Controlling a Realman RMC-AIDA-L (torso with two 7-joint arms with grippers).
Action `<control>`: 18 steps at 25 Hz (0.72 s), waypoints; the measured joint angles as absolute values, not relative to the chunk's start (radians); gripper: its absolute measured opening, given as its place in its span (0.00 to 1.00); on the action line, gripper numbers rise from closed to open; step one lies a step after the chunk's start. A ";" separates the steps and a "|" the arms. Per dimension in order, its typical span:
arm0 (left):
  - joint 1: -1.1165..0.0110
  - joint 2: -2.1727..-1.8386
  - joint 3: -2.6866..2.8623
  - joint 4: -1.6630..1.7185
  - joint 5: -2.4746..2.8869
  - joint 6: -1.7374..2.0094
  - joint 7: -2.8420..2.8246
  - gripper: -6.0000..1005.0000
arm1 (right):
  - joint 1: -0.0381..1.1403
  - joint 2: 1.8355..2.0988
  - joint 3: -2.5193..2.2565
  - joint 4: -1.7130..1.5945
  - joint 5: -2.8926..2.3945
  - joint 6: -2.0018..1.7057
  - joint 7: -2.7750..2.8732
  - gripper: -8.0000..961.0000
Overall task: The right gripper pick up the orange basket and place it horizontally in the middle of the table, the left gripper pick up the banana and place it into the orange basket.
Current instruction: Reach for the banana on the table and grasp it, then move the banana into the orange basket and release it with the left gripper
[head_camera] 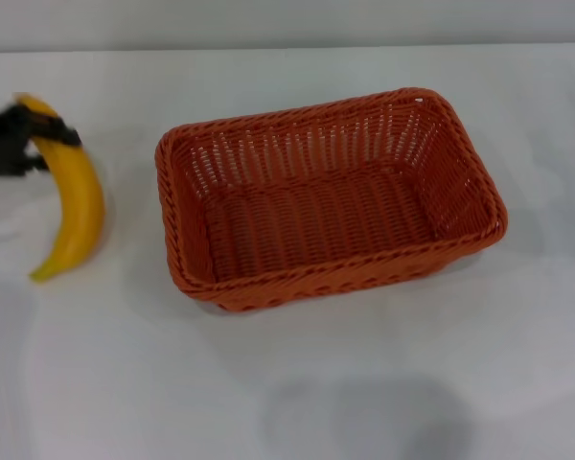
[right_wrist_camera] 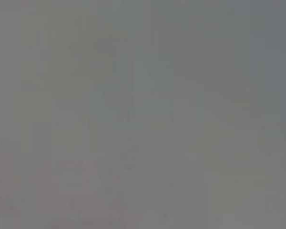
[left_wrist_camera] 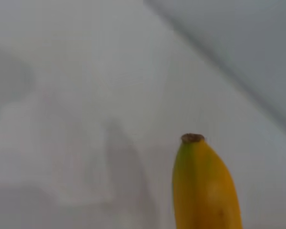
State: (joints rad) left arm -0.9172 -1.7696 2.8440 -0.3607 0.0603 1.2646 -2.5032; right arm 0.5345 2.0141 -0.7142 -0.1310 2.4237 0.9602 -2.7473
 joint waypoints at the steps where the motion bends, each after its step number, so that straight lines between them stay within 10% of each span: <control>1: -0.907 -1.767 2.844 -0.382 0.010 1.280 -2.479 0.53 | 0.534 2.014 -0.713 -0.131 2.425 0.960 -2.747 0.67; 10: -0.803 -1.750 2.845 -0.486 -0.568 1.474 -2.084 0.50 | 0.533 2.011 -0.660 -0.136 2.427 0.954 -2.752 0.67; 18: -0.943 -1.742 2.847 -0.499 -0.456 1.650 -1.871 0.51 | 0.519 2.014 -0.657 -0.153 2.427 0.956 -2.749 0.67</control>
